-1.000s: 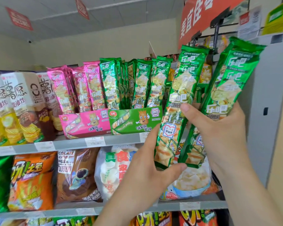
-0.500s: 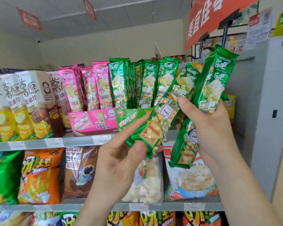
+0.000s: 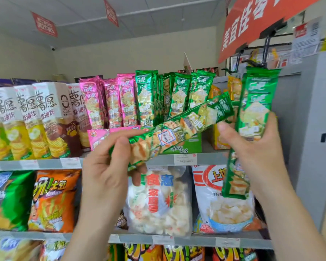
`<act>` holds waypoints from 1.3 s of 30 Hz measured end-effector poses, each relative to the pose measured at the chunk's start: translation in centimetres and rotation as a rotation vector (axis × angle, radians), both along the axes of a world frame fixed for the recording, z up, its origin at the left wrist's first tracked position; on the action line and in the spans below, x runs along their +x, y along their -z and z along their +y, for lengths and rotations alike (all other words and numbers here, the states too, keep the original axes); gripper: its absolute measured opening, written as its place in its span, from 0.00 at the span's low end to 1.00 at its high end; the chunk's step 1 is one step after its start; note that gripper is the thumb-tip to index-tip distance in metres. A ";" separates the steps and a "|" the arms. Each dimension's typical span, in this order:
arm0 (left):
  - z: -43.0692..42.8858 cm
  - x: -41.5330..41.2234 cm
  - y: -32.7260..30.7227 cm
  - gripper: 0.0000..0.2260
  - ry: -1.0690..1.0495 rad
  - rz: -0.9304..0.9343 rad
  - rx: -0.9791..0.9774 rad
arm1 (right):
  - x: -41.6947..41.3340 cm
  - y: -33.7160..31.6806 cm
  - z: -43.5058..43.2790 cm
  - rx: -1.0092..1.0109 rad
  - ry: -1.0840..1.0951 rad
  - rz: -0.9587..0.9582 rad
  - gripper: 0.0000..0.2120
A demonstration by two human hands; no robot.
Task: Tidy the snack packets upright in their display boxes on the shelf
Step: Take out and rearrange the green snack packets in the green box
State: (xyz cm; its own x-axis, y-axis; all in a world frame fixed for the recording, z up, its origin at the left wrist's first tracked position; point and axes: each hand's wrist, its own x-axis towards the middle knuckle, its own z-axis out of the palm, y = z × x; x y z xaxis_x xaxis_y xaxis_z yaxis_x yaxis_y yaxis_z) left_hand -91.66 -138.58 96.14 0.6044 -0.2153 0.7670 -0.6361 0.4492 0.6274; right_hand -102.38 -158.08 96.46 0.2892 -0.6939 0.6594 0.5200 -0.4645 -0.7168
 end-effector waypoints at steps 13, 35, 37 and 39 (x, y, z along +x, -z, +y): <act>0.1 3.3 -2.5 0.19 0.009 0.142 -0.157 | -0.7 2.4 0.4 -0.123 -0.064 0.232 0.25; -5.5 -1.5 -1.3 0.45 0.249 0.381 -0.031 | 1.1 6.0 5.7 -0.026 -0.050 -0.073 0.15; -5.4 -1.2 -1.5 0.45 0.190 0.327 -0.011 | 1.0 6.0 5.9 -0.005 -0.084 -0.054 0.14; -5.3 -0.8 -1.8 0.44 0.131 0.263 0.034 | 0.8 6.0 6.2 -0.018 -0.128 -0.002 0.17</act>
State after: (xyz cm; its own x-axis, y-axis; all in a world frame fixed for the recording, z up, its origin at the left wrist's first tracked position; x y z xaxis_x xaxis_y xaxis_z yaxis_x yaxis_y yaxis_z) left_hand -92.47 -143.88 97.91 0.7469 -0.3275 0.5787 -0.3875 0.4929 0.7790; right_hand -101.55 -151.85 90.50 0.3734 -0.6394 0.6721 0.5773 -0.4070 -0.7079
